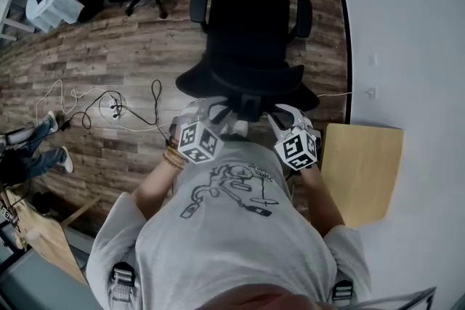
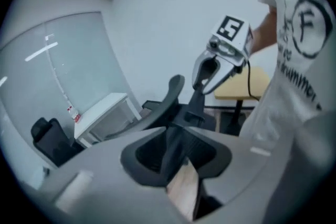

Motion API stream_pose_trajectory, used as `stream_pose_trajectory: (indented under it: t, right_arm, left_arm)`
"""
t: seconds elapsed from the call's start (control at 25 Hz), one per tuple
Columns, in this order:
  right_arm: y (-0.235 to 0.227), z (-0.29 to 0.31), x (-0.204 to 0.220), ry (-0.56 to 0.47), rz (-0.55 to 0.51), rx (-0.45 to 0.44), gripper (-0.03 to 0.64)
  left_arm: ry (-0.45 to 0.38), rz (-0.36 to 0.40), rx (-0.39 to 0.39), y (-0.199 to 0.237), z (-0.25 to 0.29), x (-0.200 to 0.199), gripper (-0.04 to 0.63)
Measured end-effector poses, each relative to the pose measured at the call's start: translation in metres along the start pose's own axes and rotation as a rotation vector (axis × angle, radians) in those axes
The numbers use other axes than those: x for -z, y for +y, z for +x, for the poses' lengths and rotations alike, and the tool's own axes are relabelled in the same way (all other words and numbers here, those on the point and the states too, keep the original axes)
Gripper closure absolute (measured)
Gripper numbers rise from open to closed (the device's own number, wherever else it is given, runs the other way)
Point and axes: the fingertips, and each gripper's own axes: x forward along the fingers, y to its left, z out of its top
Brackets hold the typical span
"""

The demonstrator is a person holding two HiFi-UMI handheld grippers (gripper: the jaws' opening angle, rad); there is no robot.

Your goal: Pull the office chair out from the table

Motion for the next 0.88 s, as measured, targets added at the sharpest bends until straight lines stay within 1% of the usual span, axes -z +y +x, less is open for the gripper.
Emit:
stream_pose_trajectory:
  t: [0.08, 0.16, 0.28, 0.36, 0.48, 0.6, 0.76, 0.88]
  right_arm:
    - [-0.003, -0.011, -0.024, -0.084, 0.083, 0.016, 0.534]
    - [-0.007, -0.023, -0.049, -0.174, 0.181, 0.012, 0.540]
    - [-0.016, -0.041, -0.084, -0.309, 0.293, 0.006, 0.546]
    - [-0.021, -0.054, -0.104, -0.387, 0.336, 0.005, 0.554]
    - [-0.023, -0.073, -0.129, -0.481, 0.359, 0.007, 0.567]
    - [-0.023, -0.091, -0.149, -0.549, 0.383, 0.005, 0.574]
    - [-0.021, -0.106, -0.170, -0.591, 0.387, 0.004, 0.586]
    - [-0.017, -0.113, -0.177, -0.612, 0.387, 0.011, 0.607]
  left_arm:
    - [-0.119, -0.112, -0.021, 0.010, -0.017, -0.024, 0.510]
    - [-0.233, -0.216, -0.017, 0.017, -0.032, -0.048, 0.533]
    - [-0.391, -0.359, 0.050, 0.022, -0.054, -0.085, 0.557]
    - [-0.472, -0.418, 0.087, 0.023, -0.066, -0.105, 0.565]
    - [-0.564, -0.466, 0.094, 0.025, -0.082, -0.126, 0.592]
    - [-0.625, -0.491, 0.089, 0.029, -0.094, -0.141, 0.594]
    - [-0.660, -0.504, 0.082, 0.035, -0.107, -0.154, 0.594]
    - [-0.679, -0.502, 0.086, 0.035, -0.113, -0.160, 0.594]
